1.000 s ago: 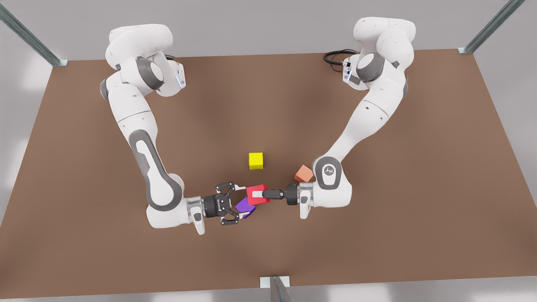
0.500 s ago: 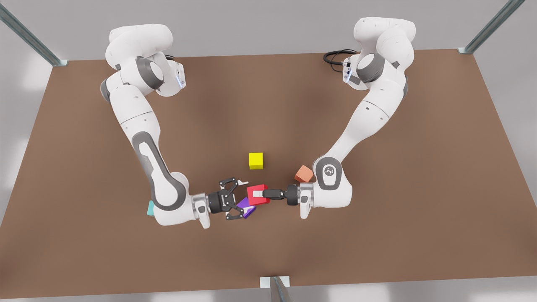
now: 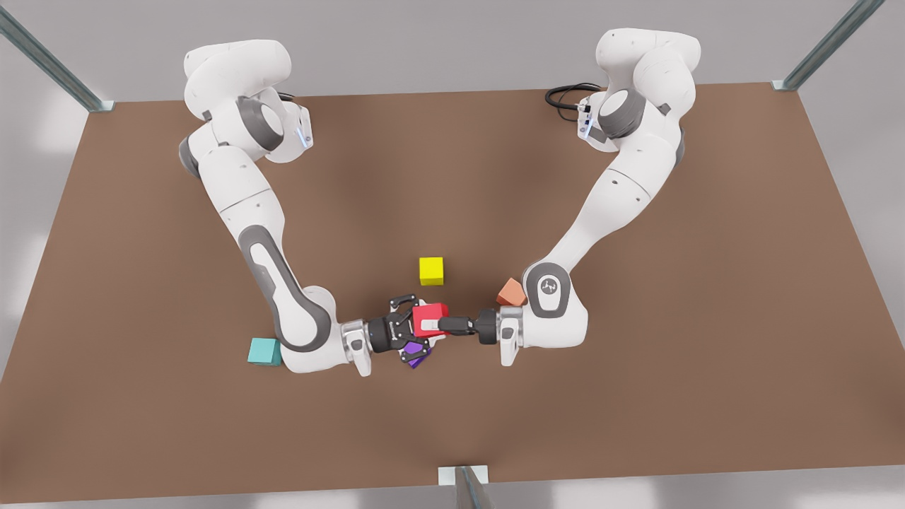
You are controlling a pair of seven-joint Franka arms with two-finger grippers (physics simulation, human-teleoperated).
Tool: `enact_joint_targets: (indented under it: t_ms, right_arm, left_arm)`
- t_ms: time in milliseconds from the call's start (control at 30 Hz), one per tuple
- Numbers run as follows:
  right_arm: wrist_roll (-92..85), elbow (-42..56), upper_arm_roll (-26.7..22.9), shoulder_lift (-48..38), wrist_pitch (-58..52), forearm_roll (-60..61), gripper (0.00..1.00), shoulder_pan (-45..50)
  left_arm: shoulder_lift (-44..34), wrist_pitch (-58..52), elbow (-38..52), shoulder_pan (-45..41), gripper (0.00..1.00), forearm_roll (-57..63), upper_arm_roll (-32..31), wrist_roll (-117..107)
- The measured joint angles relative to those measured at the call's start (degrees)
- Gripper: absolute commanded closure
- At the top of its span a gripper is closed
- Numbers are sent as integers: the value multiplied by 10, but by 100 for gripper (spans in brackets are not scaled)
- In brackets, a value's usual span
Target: Pick up red wooden cube and pass to hand red wooden cube and place in blue wooden cube
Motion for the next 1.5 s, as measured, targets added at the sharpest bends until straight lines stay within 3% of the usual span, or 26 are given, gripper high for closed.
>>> enact_joint_targets:
  t_ms: [167, 233, 300, 400, 433, 467, 500, 567, 633, 800, 1033, 1500]
  right_arm:
    - [-11, 0, -1, 0, 0, -1, 59, -1]
    - [-13, 8, -25, -6, -1, -18, 59, -3]
    - [-12, 19, -80, -32, -7, -104, 58, -19]
    - [8, 21, -128, -120, -22, -364, 58, -59]
    - [17, 20, -133, -150, -25, -468, 58, -64]
    - [28, 17, -142, -170, -28, -567, 58, -65]
    - [37, 13, -147, -180, -27, -654, 58, -66]
    - [55, -38, -152, -208, -7, -785, 58, -69]
    - [71, -112, -154, -236, 36, -873, 58, -75]
    - [104, -175, -152, -246, 108, -963, 58, -78]
    - [144, -202, -146, -219, 149, -943, 55, -68]
    - [183, -296, -147, -248, 214, -940, 54, -79]
  left_arm:
    - [-33, -52, -4, 119, 0, 95, -2, -19]
    - [-61, -98, -3, 194, 0, 159, -2, -33]
    - [-168, -178, -2, 227, 0, 344, -3, -52]
    - [-273, -335, -2, 224, 0, 591, -14, -78]
    - [-313, -373, -36, 216, 0, 637, 7, -87]
    - [-422, -377, -177, 130, 0, 652, 136, -95]
    - [-483, -386, -247, 47, 0, 658, 232, -102]
    - [-524, -418, -277, -4, 0, 647, 305, -116]
    - [-505, -449, -237, -17, 0, 639, 323, -128]
    - [-449, -517, -174, 11, 0, 631, 334, -149]
    - [-446, -559, -173, 31, 0, 613, 334, -170]
    - [-444, -583, -173, 30, 0, 604, 333, -193]
